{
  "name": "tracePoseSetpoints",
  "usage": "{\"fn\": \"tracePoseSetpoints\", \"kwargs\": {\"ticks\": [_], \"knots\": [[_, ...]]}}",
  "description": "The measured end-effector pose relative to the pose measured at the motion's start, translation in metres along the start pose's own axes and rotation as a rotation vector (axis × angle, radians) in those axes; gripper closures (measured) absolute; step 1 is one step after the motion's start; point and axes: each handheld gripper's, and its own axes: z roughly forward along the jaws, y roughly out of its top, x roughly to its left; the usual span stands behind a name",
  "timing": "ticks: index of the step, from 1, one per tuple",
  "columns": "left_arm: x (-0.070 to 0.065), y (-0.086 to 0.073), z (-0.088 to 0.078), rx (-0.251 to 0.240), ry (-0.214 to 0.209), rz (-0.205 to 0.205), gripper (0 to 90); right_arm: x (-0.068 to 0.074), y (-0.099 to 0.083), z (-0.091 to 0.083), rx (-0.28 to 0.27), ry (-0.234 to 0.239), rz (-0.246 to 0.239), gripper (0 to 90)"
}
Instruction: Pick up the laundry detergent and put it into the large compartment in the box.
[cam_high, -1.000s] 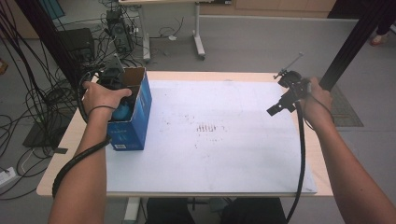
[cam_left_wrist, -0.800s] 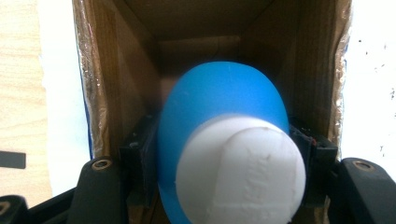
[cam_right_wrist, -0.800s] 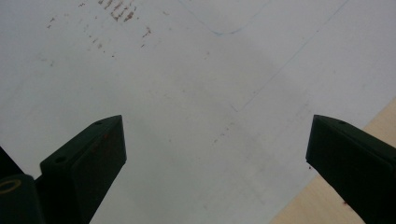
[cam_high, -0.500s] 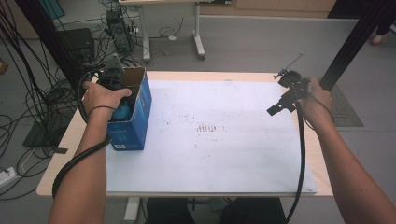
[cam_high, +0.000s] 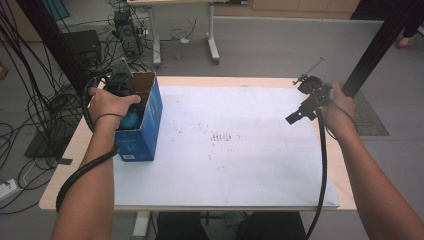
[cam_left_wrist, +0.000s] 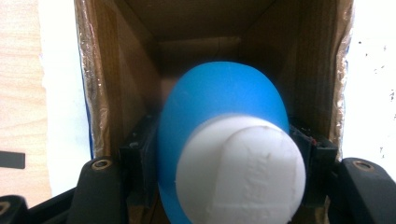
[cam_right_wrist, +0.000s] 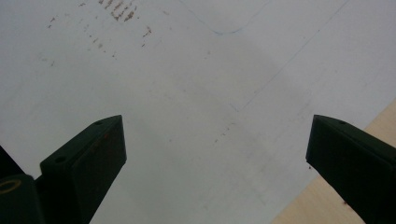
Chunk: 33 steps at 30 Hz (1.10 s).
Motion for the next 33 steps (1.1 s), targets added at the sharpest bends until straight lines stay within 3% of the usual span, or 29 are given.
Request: {"fn": "tracePoseSetpoints", "kwargs": {"ticks": [14,19,33], "knots": [[0.000,0.000,0.001,-0.004,-0.016,0.004,37.1,0.002,0.001,0.002,0.004,0.000,-0.003,4.6],[-0.001,0.001,-0.001,-0.001,-0.003,0.001,35.4,0.002,0.002,0.002,0.003,0.002,-0.004,4.6],[-0.005,0.001,-0.022,-0.030,0.021,0.004,31.9,0.002,0.002,0.003,0.002,0.002,-0.005,4.6]]}}
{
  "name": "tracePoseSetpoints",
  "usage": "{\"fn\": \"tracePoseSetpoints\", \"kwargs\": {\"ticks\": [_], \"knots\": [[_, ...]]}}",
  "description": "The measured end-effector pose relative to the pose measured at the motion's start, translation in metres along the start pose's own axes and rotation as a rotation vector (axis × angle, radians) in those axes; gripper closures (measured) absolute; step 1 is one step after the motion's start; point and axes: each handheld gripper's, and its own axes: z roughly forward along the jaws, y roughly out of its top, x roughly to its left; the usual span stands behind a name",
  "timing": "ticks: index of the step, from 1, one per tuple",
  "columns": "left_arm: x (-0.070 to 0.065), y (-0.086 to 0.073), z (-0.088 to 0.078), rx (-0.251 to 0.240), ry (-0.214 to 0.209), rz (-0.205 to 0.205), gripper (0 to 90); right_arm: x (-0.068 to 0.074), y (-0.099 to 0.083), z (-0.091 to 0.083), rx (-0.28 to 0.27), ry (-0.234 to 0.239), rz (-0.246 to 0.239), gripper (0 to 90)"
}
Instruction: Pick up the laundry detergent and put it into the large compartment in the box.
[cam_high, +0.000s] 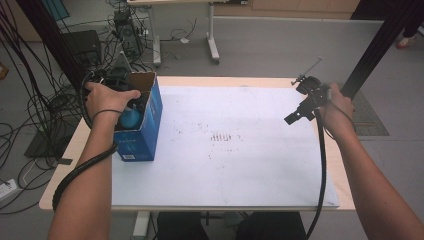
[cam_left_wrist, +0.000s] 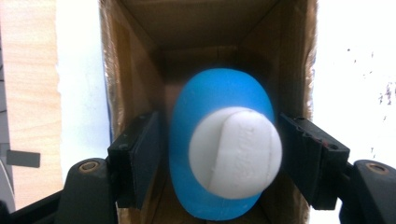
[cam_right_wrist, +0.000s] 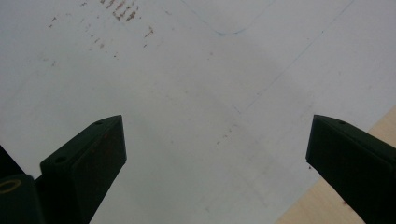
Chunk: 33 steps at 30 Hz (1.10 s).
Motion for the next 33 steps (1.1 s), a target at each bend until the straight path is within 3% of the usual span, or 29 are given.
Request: {"fn": "tracePoseSetpoints", "kwargs": {"ticks": [13,33], "knots": [[-0.004,-0.001,-0.019,-0.020,0.000,0.012,26.5,0.002,0.001,-0.001,-0.002,-0.002,-0.004,4.5],[-0.022,-0.005,-0.052,-0.058,-0.030,0.061,8.8,0.004,0.002,0.000,0.004,-0.001,-0.007,4.6]]}}
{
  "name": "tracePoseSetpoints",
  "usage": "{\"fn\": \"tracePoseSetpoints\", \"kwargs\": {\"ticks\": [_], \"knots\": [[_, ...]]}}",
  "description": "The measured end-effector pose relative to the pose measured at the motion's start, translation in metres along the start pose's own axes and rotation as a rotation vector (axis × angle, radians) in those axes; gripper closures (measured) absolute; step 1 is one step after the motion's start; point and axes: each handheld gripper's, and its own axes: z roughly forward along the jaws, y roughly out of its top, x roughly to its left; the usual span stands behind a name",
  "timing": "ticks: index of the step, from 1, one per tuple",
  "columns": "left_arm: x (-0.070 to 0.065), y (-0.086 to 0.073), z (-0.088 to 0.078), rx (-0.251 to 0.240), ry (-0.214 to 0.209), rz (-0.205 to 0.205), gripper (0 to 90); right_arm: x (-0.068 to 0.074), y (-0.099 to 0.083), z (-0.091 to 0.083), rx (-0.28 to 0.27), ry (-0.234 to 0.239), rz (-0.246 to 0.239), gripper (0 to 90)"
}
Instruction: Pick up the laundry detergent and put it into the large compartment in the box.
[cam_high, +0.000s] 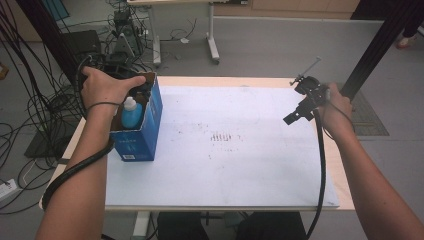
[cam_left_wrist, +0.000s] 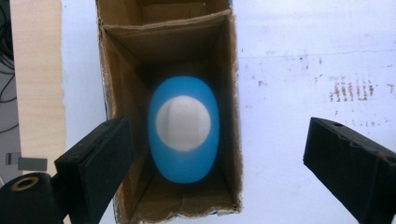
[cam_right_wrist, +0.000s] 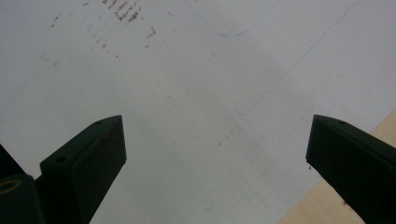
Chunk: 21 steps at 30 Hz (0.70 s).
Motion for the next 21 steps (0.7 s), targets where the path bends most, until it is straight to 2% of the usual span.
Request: {"fn": "tracePoseSetpoints", "kwargs": {"ticks": [3,6,12,18,21], "knots": [[-0.005,-0.001,-0.004,0.014,0.021,0.019,6.9,0.001,0.001,0.000,0.001,0.001,0.000,4.6],[-0.009,-0.003,-0.008,0.023,0.007,0.028,7.4,0.001,0.001,0.001,0.000,0.001,-0.002,4.6],[-0.020,-0.007,-0.016,0.009,-0.009,0.061,7.3,0.003,0.003,0.004,0.004,0.007,-0.004,4.6],[-0.037,-0.011,-0.023,0.002,-0.044,0.113,7.3,0.003,0.004,0.005,0.006,0.005,-0.007,4.6],[-0.047,-0.013,-0.026,0.002,-0.098,0.143,7.3,0.002,0.004,0.005,0.004,0.003,-0.007,4.5]]}}
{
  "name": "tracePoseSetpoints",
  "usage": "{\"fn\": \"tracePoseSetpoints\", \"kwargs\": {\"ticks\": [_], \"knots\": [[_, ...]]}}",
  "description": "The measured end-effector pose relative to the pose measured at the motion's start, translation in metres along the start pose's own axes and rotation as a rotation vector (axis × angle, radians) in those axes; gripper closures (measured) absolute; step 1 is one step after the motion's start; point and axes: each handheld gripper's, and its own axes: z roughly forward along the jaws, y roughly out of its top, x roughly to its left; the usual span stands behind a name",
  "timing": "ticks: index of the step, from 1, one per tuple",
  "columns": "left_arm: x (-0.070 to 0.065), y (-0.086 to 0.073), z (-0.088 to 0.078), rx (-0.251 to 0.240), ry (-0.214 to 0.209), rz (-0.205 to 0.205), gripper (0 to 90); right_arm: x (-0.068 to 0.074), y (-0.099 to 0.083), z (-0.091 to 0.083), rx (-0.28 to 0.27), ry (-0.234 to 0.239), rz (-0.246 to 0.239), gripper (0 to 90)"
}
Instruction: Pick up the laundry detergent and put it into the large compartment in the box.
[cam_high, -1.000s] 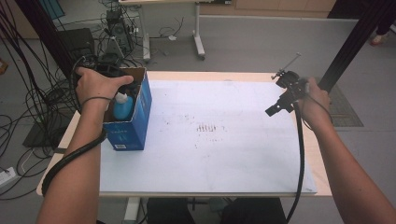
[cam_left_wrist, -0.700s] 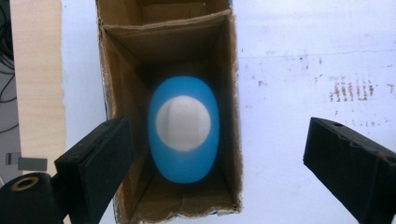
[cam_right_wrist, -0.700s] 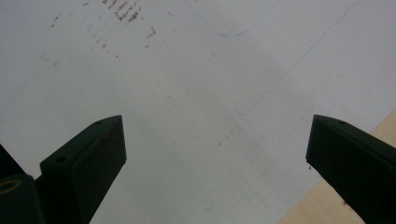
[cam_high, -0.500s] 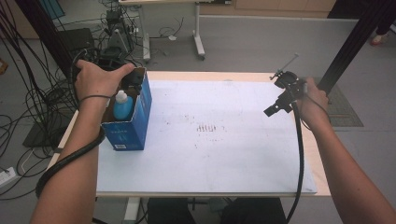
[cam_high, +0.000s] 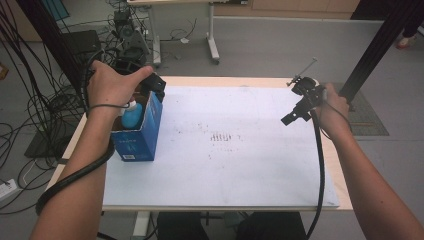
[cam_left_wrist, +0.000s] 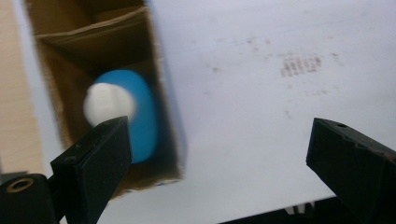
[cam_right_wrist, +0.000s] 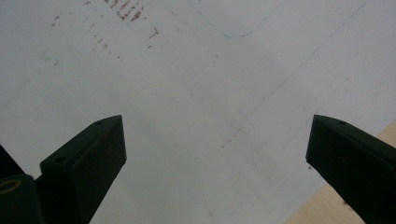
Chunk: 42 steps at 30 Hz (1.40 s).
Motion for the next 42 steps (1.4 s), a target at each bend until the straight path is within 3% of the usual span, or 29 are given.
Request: {"fn": "tracePoseSetpoints", "kwargs": {"ticks": [10,15,20,30,42], "knots": [[-0.041,-0.001,0.002,0.000,-0.050,0.115,7.4,-0.001,-0.001,-0.001,0.003,0.000,0.006,4.6],[-0.064,-0.005,0.010,0.010,-0.078,0.179,7.3,-0.002,-0.002,-0.001,0.003,0.001,0.006,4.6],[-0.082,-0.007,0.021,0.023,-0.089,0.217,7.3,-0.002,-0.002,-0.002,0.001,0.002,0.006,4.6],[-0.106,-0.013,0.062,0.067,-0.140,0.261,7.5,-0.002,-0.003,0.000,0.002,0.006,0.006,4.6],[-0.119,-0.019,0.115,0.129,-0.159,0.275,7.9,-0.003,-0.007,-0.002,0.006,-0.002,0.010,4.6]]}}
